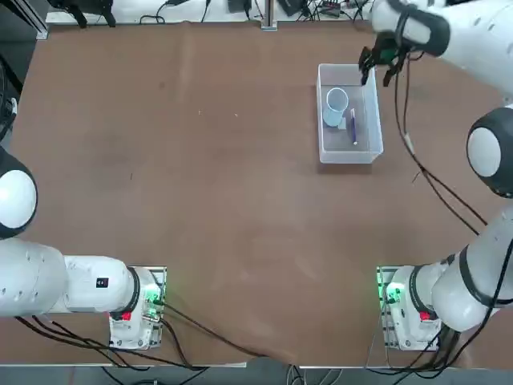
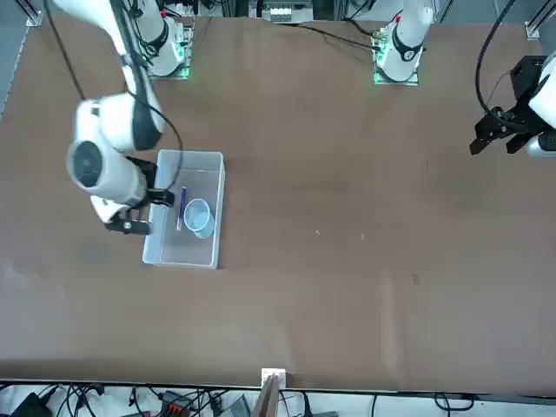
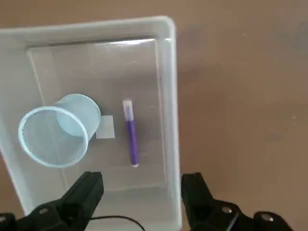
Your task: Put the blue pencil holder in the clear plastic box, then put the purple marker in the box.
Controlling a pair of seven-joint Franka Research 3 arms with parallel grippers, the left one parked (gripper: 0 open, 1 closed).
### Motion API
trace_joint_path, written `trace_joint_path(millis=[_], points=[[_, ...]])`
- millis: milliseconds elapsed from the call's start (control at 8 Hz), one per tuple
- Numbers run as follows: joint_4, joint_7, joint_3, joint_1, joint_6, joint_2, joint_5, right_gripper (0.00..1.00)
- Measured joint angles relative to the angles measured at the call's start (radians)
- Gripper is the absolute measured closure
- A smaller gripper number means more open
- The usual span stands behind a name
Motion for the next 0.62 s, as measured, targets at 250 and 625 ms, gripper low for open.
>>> trace_joint_path(millis=[250,625], points=[[0.091,-0.001,-0.040,-0.002,-0.086,-0.008,0.000,0.01],[0.168,-0.006,-0.063,-0.009,-0.101,-0.051,0.000,0.01]])
